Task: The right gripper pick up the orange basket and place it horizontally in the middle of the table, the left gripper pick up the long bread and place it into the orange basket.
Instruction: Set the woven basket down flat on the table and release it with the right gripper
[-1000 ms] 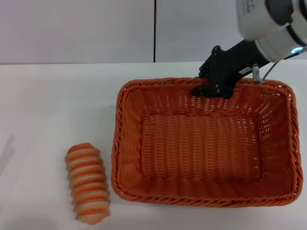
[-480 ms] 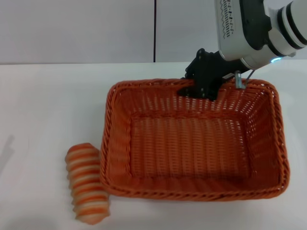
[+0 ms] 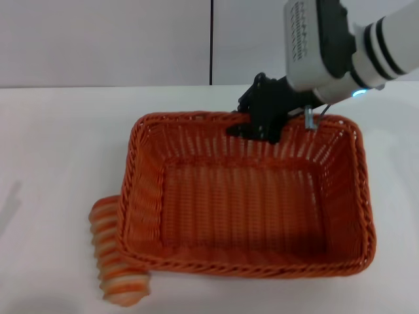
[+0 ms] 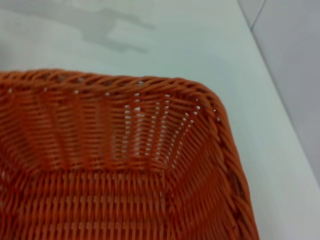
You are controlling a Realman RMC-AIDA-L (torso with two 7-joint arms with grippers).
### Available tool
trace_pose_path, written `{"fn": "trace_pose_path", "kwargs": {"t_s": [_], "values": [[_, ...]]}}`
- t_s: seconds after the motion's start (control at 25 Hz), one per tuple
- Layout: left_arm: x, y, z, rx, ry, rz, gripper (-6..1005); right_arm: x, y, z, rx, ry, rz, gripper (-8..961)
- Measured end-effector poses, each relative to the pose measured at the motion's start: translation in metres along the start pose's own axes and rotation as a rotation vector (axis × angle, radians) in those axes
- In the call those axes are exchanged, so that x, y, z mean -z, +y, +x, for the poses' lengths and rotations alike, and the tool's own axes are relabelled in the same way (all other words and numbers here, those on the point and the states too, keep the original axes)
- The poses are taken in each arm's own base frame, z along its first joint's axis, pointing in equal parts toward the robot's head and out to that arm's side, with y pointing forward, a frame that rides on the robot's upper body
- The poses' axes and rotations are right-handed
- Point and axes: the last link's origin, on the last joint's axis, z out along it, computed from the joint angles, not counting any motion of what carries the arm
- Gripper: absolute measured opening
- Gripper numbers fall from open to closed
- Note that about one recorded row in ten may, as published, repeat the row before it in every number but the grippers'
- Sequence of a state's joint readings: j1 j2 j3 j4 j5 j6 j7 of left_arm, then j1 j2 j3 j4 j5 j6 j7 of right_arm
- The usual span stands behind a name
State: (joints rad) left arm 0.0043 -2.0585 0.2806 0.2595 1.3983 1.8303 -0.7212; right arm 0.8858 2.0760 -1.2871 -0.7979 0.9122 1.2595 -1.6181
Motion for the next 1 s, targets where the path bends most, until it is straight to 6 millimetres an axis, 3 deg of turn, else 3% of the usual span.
{"fn": "trace_pose_path", "kwargs": {"t_s": [0.36,0.88,1.0], "values": [[-0.003,0.000,-0.001,0.000,-0.002,-0.003,767,-0.021,0.018,0.001,0.085,0.075,-0.054,244],[-0.002,0.001,-0.002,0.001,-0.006,0.001,764,-0.015,0.022,-0.004,0.122,0.035,0.019,267],[-0.002,0.000,-0.002,0.001,-0.007,0.001,763,-0.013,0.025,-0.006,0.117,0.018,0.024,336]]}}
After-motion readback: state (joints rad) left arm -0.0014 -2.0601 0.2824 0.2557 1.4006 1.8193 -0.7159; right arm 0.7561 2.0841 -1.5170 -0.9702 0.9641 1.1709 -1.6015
